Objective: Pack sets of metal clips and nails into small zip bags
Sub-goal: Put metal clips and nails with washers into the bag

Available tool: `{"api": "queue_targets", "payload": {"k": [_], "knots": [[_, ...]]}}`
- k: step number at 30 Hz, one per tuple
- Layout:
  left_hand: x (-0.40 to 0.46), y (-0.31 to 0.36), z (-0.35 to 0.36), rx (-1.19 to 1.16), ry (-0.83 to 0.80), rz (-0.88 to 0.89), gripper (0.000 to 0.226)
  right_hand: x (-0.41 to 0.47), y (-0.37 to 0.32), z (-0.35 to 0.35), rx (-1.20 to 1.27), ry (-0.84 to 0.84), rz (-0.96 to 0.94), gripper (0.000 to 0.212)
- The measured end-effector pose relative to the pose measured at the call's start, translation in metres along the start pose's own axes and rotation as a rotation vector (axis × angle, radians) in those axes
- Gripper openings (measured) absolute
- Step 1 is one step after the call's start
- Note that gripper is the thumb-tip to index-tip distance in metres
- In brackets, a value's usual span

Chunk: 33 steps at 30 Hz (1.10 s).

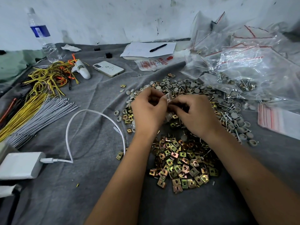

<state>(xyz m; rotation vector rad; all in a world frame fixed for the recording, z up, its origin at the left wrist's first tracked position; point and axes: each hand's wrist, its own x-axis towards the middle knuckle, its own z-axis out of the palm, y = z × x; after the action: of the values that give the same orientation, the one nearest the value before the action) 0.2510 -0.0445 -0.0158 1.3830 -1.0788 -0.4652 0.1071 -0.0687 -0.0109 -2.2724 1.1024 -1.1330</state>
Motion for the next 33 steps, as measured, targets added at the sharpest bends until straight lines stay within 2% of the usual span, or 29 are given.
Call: {"api": "queue_targets", "payload": {"k": [6,8,11,13,17,20,25,28,33], "knots": [[0.0022,-0.0001,-0.0030,-0.062,0.015,-0.047,0.012,0.0015,-0.0023,-0.0044,0.117,0.063,0.108,0.013],[0.0026,0.0011,-0.0046,-0.106,0.024,-0.061,0.012,0.0025,-0.0022,-0.0056,0.125,0.009,0.142,0.014],[0.0040,0.0018,-0.0083,-0.301,0.108,-0.137,0.013,0.0021,0.0000,-0.0049,0.002,-0.147,0.170,0.031],[0.0052,0.0006,-0.0099,-0.292,0.168,-0.138,0.010,0.0004,0.0004,-0.0040,-0.032,-0.198,0.170,0.037],[0.0030,0.0018,-0.0093,-0.304,0.137,-0.129,0.002,0.0000,0.0010,-0.0037,0.053,-0.147,0.137,0.033],[0.0032,0.0017,-0.0091,-0.319,0.135,-0.142,0.010,-0.0006,0.0018,-0.0036,0.182,-0.087,0.149,0.028],[0.0035,0.0007,-0.0073,-0.275,0.120,-0.103,0.012,-0.0011,0.0005,-0.0041,0.402,-0.037,0.233,0.034],[0.0037,0.0002,-0.0070,-0.303,0.111,-0.108,0.006,-0.0012,0.0013,-0.0038,0.405,-0.058,0.241,0.037],[0.0042,0.0008,-0.0087,-0.342,0.106,-0.136,0.003,0.0002,0.0048,-0.0044,0.321,-0.043,0.171,0.028]]}}
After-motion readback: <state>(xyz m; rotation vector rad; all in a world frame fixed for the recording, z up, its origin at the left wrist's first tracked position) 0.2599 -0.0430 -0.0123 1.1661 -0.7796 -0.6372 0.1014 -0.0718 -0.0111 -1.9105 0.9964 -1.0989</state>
